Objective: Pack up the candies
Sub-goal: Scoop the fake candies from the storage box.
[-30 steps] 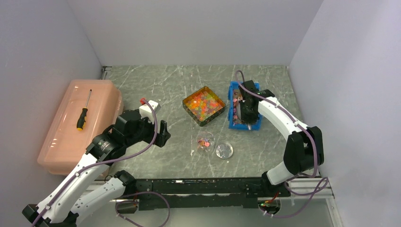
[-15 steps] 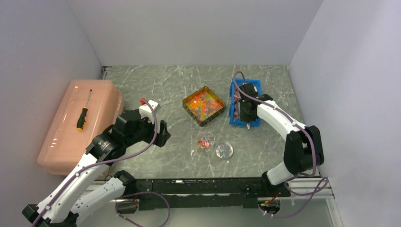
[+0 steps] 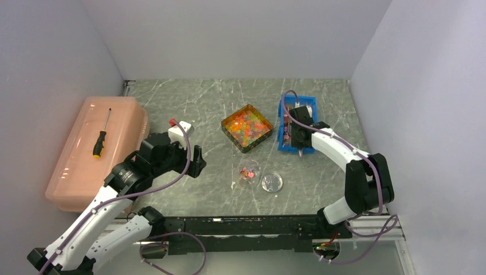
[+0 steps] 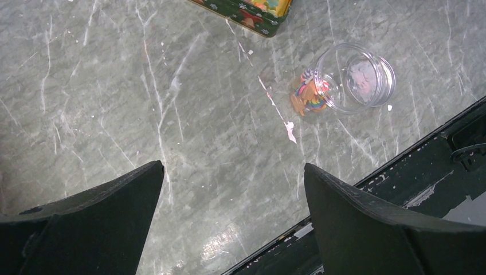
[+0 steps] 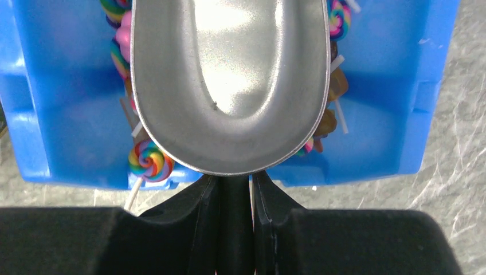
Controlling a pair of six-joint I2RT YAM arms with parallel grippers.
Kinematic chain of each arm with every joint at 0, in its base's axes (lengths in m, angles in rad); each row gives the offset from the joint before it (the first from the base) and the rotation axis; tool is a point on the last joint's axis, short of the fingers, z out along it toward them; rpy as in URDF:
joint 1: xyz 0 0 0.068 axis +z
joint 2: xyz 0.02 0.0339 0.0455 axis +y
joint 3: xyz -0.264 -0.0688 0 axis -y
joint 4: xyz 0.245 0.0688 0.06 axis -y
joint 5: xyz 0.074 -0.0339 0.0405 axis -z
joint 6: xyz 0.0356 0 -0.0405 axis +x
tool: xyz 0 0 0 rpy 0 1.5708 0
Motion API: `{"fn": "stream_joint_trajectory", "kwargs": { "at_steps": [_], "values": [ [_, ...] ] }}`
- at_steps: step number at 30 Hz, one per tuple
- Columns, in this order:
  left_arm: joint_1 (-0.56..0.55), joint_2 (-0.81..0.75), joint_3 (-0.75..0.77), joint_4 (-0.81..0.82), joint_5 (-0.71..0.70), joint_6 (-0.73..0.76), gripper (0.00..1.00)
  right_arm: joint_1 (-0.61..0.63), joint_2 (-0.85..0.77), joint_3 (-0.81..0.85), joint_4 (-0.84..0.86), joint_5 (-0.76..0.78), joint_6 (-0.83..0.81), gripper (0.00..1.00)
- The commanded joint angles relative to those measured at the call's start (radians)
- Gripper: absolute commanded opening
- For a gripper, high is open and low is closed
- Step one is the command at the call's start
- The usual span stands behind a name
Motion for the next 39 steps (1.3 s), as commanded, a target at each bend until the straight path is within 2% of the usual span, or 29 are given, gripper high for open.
{"fn": "stream_joint_trajectory", "kwargs": {
  "at_steps": [1,12,24,35,39],
  "values": [
    [0.003,0.001,0.003,0.009,-0.014,-0.005,0.99,-0.013,-0.025,-0.062,0.142,0.074,-0.008,0.0],
    [0.008,0.008,0.006,0.01,-0.014,-0.005,0.99,-0.013,-0.12,-0.066,0.116,0.056,-0.023,0.0],
    [0.016,0.004,0.005,0.012,-0.014,-0.004,0.99,0.006,-0.379,-0.151,0.077,0.025,-0.026,0.0],
    [0.023,-0.001,0.003,0.013,-0.014,-0.004,0.99,0.047,-0.504,-0.09,-0.091,0.013,0.009,0.0],
    [0.026,-0.002,0.004,0.014,-0.014,-0.005,0.99,0.117,-0.546,-0.052,-0.172,0.034,0.024,0.0]
  ]
}}
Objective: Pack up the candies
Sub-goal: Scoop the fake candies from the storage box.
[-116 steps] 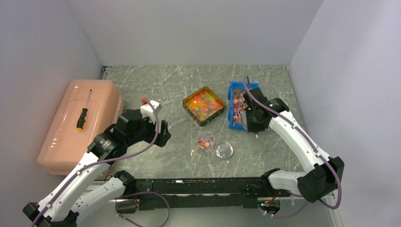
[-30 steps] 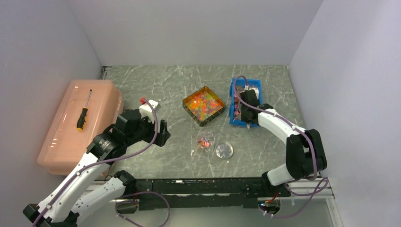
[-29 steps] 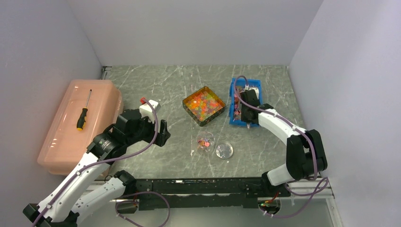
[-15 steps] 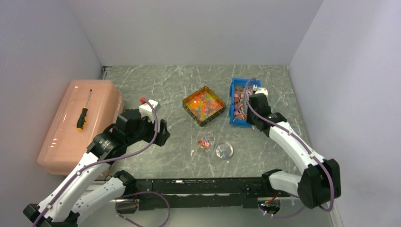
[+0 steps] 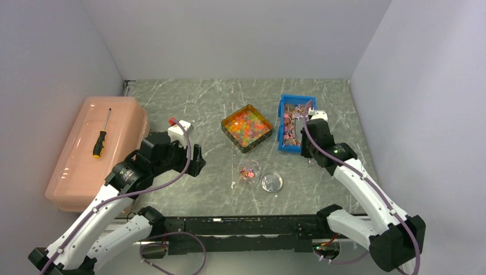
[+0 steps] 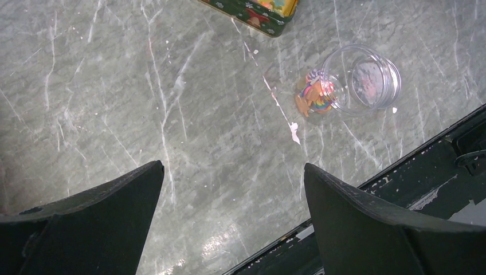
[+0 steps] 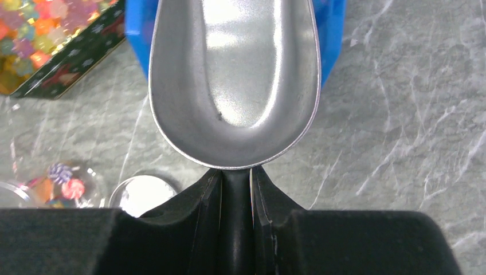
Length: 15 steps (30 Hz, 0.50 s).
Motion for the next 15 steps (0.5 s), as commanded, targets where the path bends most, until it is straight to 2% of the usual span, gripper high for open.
{"fn": "stream_joint_trajectory", "kwargs": {
  "at_steps": [1,7,15],
  "values": [
    [0.008,-0.013,0.004,0.014,-0.014,-0.004,0.99,0.083,-0.057,0.094,-0.092,0.037,0.035,0.0],
    [0.011,-0.017,0.004,0.014,-0.011,-0.005,0.99,0.253,-0.078,0.157,-0.206,0.119,0.097,0.0],
    [0.014,-0.017,0.003,0.014,-0.013,-0.004,1.0,0.392,-0.085,0.193,-0.302,0.13,0.149,0.0]
  ]
}}
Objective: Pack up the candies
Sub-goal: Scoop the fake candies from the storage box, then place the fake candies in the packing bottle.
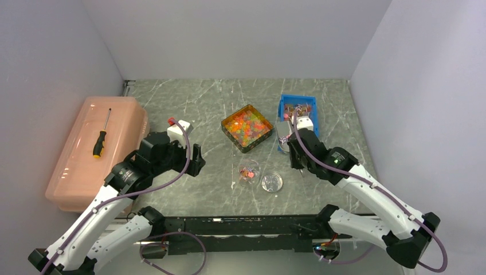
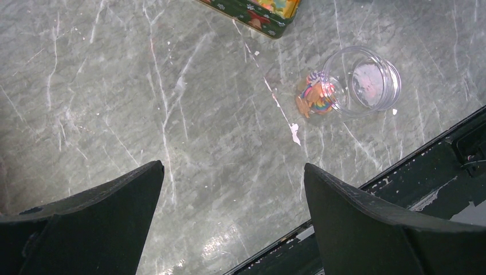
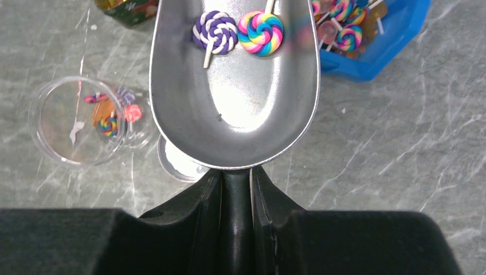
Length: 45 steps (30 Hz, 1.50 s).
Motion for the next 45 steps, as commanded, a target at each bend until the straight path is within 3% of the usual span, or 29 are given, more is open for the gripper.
{"fn": "stream_joint_trajectory", "kwargs": {
  "at_steps": [1,28,45],
  "values": [
    [0.006,-0.012,0.003,0.014,-0.014,-0.005,0.99,0.06,-0.018,0.063,-0.064,0.036,0.047,0.0],
    [0.009,-0.016,0.003,0.015,-0.002,-0.006,0.99,0.411,0.157,0.293,-0.391,-0.196,0.107,0.0],
    [0.009,-0.049,0.0,0.02,0.02,-0.006,0.99,0.436,0.315,0.432,-0.554,-0.272,0.16,0.0]
  ]
}}
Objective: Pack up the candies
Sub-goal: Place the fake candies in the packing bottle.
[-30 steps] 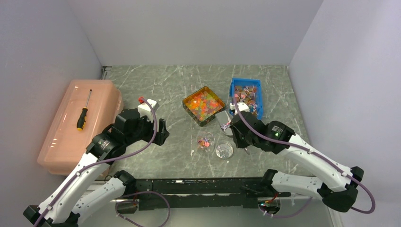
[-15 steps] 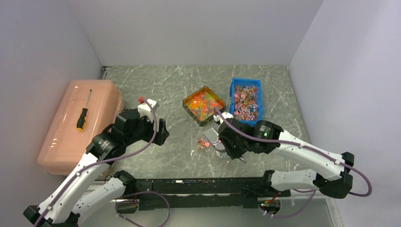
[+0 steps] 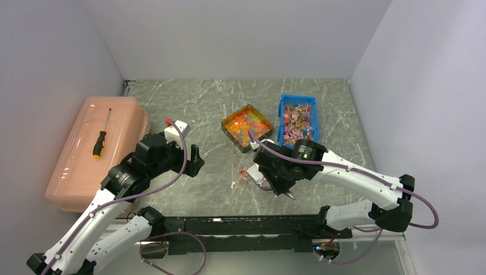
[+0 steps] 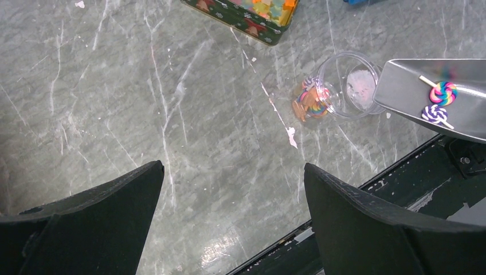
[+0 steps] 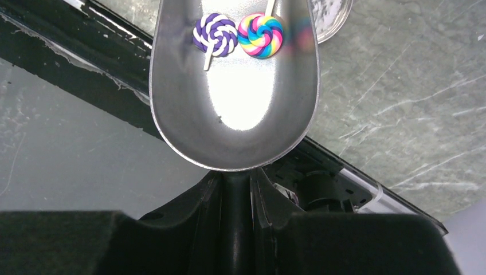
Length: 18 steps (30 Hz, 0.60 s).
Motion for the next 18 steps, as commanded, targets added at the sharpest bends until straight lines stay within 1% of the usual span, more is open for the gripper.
{"fn": "stream_joint_trajectory", "kwargs": {
  "at_steps": [1,8,12,18],
  "values": [
    [0.006,-0.02,-0.001,0.02,0.012,-0.006,0.99,0.005,0.022,0.082,-0.072,-0.015,0.024,0.0],
    [0.005,-0.029,-0.002,0.023,0.02,-0.005,0.99,0.004,0.102,0.134,-0.125,-0.028,0.028,0.0],
    [0.006,-0.031,-0.003,0.024,0.026,-0.005,0.99,-0.005,0.14,0.17,-0.128,-0.06,0.022,0.0],
    [0.005,-0.04,-0.004,0.026,0.024,-0.004,0.99,-0.04,0.171,0.175,-0.128,-0.09,0.013,0.0]
  ]
}}
